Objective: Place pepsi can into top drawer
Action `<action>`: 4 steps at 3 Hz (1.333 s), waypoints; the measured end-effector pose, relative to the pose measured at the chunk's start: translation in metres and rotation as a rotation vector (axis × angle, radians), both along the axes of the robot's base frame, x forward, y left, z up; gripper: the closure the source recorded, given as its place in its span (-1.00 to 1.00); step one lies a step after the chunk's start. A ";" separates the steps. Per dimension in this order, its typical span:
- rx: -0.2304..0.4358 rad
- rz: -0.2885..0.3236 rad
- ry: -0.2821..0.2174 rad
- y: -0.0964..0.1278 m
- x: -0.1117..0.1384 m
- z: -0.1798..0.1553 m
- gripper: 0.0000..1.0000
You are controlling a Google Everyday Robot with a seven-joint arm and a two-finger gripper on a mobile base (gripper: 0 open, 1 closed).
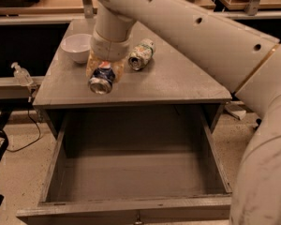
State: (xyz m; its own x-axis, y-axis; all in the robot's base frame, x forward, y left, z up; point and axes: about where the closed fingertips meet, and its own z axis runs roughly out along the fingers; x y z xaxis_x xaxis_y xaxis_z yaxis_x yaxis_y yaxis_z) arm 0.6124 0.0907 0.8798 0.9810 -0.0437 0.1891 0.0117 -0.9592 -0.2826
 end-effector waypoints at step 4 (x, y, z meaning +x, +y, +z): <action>0.204 -0.006 -0.019 -0.061 -0.084 0.010 1.00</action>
Offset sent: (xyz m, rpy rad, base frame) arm -0.0779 -0.0797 0.0307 0.1321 -0.0079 -0.0040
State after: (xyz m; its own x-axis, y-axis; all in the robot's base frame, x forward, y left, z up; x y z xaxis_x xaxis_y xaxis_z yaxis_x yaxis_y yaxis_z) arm 0.5280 0.0299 0.8899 0.9769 -0.0887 0.1944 0.0136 -0.8821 -0.4709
